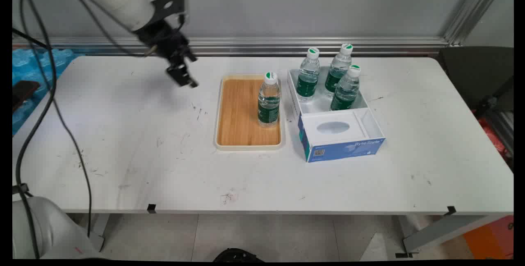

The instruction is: Pick up the green bottle from the white box

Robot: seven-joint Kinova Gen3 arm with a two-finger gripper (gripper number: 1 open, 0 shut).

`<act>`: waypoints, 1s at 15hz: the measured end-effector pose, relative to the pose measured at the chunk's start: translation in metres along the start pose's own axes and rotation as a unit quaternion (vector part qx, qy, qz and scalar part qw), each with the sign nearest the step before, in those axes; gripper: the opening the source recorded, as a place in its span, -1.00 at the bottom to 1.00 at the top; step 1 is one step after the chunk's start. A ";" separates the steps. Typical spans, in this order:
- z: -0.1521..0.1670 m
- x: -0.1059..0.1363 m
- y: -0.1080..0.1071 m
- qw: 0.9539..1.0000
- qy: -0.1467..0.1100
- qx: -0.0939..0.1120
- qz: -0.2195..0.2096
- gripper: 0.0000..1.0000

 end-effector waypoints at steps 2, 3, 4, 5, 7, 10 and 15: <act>0.000 0.024 -0.003 1.000 0.022 0.006 0.001 1.00; 0.000 0.039 -0.005 0.999 0.037 0.010 0.003 1.00; 0.000 0.050 -0.006 0.999 0.046 0.012 0.004 1.00; 0.000 0.065 -0.007 0.998 0.060 0.014 0.006 1.00; 0.000 0.090 -0.007 0.996 0.084 0.018 0.008 1.00; 0.001 0.139 -0.006 0.991 0.130 0.022 0.016 1.00; 0.011 0.193 -0.003 0.984 0.177 0.023 0.013 1.00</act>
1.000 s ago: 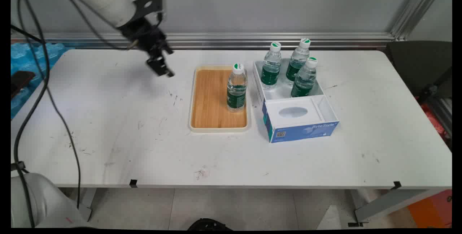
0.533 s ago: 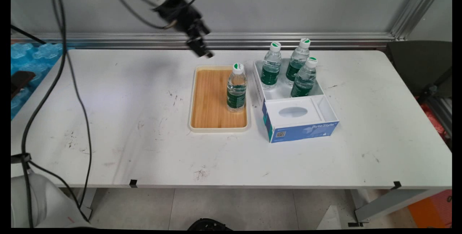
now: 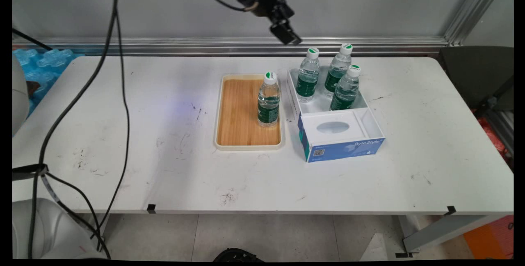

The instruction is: Pick up the green bottle from the white box

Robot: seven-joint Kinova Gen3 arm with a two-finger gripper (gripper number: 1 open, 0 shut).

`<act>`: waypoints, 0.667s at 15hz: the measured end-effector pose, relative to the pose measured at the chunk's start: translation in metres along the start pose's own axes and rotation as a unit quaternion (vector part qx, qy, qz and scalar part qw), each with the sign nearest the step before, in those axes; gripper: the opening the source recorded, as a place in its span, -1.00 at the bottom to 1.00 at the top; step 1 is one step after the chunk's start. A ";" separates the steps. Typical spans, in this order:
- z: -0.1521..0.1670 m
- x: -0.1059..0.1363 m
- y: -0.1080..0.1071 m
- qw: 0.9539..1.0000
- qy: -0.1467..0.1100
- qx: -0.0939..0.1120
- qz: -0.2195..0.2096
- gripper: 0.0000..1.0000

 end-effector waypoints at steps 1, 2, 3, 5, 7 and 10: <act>0.007 0.006 0.001 1.000 0.005 -0.002 -0.005 1.00; 0.014 0.009 0.002 1.000 0.008 -0.004 -0.009 1.00; 0.022 0.012 0.003 1.000 0.010 -0.006 -0.012 1.00; 0.037 0.015 0.003 1.000 0.009 -0.008 -0.018 1.00; 0.048 0.016 0.003 1.000 0.006 -0.011 -0.020 1.00; 0.064 0.010 0.005 1.000 -0.009 -0.017 -0.021 1.00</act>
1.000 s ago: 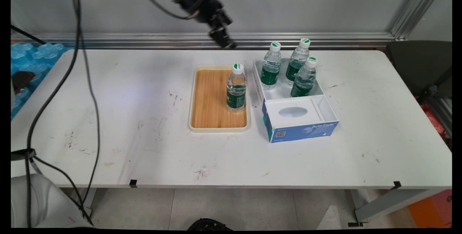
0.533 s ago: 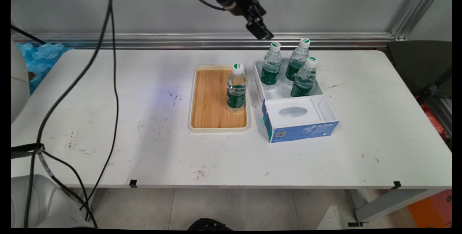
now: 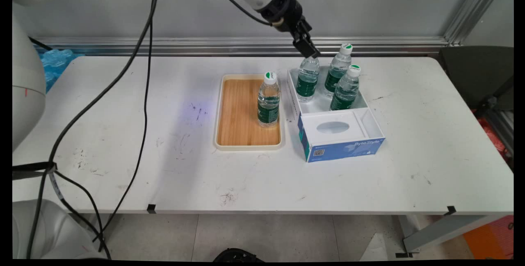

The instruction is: Pick up the green bottle from the white box

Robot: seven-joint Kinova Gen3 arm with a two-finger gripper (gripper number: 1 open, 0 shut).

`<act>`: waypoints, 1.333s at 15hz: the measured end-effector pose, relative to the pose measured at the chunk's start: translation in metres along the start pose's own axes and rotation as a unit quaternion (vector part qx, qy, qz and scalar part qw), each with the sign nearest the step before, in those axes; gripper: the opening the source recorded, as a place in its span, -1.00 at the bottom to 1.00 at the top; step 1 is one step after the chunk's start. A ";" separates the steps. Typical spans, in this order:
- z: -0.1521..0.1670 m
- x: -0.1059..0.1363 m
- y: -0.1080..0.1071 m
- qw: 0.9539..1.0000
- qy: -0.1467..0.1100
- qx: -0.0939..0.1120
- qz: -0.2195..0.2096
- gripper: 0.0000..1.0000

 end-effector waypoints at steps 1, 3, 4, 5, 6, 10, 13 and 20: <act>0.003 -0.002 0.000 1.000 -0.005 0.000 0.000 1.00; 0.010 -0.008 -0.001 1.000 -0.016 0.001 0.000 1.00; 0.013 -0.010 -0.001 1.000 -0.019 0.001 -0.001 1.00; 0.017 -0.013 -0.001 1.000 -0.022 0.000 -0.003 1.00; 0.021 -0.016 -0.002 1.000 -0.025 -0.002 -0.005 1.00; 0.036 -0.026 -0.002 1.000 -0.026 -0.013 -0.001 1.00; 0.049 -0.032 -0.004 1.000 -0.020 -0.017 0.005 1.00; 0.075 -0.041 -0.010 1.000 -0.005 -0.022 0.002 1.00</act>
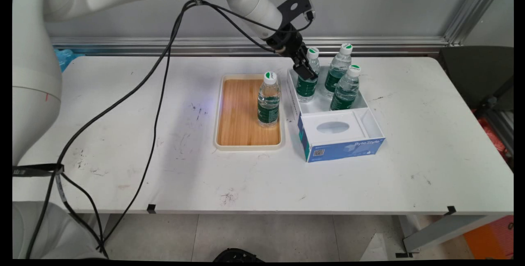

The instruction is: Pick up the green bottle from the white box, then place the picked object on the tray

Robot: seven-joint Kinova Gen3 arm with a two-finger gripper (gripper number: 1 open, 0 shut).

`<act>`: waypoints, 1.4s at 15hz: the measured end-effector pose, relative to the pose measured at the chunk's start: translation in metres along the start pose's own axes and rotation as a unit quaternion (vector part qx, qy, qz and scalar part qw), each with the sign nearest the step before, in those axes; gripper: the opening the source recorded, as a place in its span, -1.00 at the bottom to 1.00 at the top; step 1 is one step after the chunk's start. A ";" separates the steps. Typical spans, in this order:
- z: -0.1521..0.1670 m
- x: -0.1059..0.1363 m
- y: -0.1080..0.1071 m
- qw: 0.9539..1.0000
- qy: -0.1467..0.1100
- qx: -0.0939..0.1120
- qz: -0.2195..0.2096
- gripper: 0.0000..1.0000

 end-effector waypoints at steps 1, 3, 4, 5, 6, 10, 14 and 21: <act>0.003 -0.001 0.000 1.000 0.001 -0.001 -0.002 1.00; 0.007 -0.003 -0.001 1.000 0.004 -0.002 -0.005 1.00; 0.010 -0.005 -0.001 1.000 0.005 -0.002 -0.007 1.00; 0.012 -0.007 -0.001 1.000 0.005 -0.003 -0.011 -1.00; 0.014 -0.008 -0.001 1.000 0.005 -0.004 -0.015 -1.00; 0.018 -0.014 0.002 1.000 0.001 -0.013 -0.027 -1.00; 0.015 -0.012 0.004 0.999 0.005 -0.018 -0.028 -1.00; -0.032 0.008 0.000 0.999 0.043 -0.002 -0.021 -1.00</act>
